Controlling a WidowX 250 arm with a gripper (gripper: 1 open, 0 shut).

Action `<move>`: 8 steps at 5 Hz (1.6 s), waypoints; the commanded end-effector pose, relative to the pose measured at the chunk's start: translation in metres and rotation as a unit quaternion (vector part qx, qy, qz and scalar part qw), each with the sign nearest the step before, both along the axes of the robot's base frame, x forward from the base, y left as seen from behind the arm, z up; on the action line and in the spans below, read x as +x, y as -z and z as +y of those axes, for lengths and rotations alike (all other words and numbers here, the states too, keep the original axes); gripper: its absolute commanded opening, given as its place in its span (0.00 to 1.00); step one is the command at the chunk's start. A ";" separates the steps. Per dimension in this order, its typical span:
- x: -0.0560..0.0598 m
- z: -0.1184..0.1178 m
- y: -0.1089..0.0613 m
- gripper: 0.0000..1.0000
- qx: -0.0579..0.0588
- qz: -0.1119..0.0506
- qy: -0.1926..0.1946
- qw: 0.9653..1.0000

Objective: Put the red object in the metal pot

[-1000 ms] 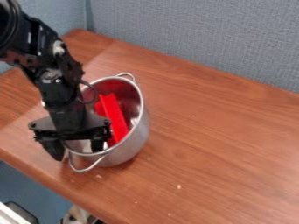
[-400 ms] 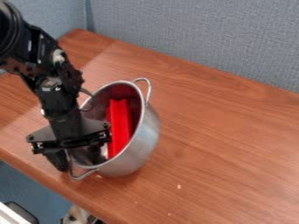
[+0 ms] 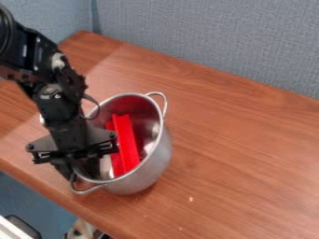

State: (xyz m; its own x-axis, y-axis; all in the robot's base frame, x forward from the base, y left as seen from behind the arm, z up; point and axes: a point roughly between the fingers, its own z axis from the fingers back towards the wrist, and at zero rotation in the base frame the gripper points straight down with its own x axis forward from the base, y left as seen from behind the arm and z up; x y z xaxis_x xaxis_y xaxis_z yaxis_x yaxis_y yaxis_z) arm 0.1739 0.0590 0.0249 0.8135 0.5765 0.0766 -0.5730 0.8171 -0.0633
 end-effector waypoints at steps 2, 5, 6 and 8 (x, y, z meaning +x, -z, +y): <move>0.001 0.003 0.000 0.00 0.000 -0.008 0.090 0.996; 0.010 0.024 -0.018 1.00 0.005 -0.027 0.083 0.996; 0.022 0.024 -0.033 1.00 0.004 -0.030 0.104 0.994; 0.018 0.031 -0.002 1.00 0.009 -0.008 0.105 0.994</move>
